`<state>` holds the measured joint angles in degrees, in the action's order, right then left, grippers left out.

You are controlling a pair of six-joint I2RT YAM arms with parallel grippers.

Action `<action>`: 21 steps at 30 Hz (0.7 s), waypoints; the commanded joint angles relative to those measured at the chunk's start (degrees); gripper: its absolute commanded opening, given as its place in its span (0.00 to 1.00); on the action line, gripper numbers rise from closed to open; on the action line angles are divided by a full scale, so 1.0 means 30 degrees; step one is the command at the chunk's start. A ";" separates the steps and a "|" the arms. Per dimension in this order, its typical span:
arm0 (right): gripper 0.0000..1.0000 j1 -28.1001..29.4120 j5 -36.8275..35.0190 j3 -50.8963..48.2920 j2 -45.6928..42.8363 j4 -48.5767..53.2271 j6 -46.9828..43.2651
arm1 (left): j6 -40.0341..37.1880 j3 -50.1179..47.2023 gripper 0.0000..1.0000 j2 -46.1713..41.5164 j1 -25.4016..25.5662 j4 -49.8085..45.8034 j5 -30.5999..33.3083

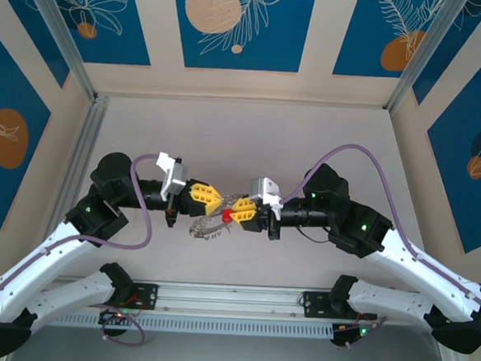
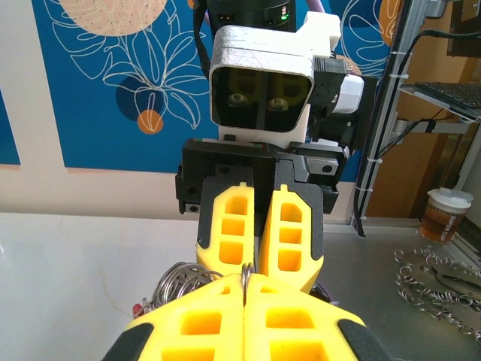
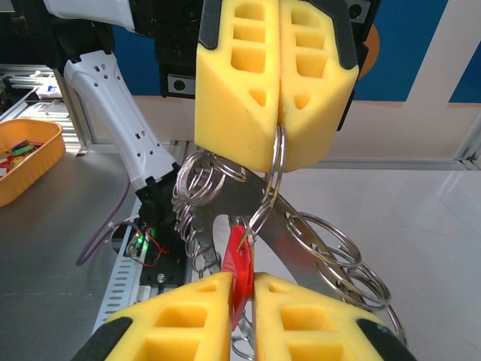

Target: Put the keys on the keyring

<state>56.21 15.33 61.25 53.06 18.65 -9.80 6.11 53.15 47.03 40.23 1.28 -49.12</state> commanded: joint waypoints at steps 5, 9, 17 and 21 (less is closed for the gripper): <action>0.14 -0.0027 0.0625 -0.0297 -0.0203 -0.1396 0.0543 | 0.0250 0.0530 0.00 -0.0148 -0.0250 0.1506 -0.0394; 0.10 -0.0042 0.0776 -0.0319 -0.0051 -0.1783 0.0622 | 0.0362 0.0480 0.00 -0.0206 -0.0237 0.1664 -0.0355; 0.00 -0.0014 0.1008 0.0206 0.1151 -0.1974 0.0872 | 0.1234 -0.0157 0.00 -0.0294 -0.0229 0.3119 -0.0296; 0.00 -0.0014 0.1274 0.0258 0.1402 -0.2594 0.1023 | 0.1555 -0.0529 0.00 -0.0382 -0.0249 0.3679 -0.0052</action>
<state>56.18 17.56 60.99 56.64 12.84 -7.81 9.17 51.81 46.96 40.01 6.02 -49.28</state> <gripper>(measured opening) 0.041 0.050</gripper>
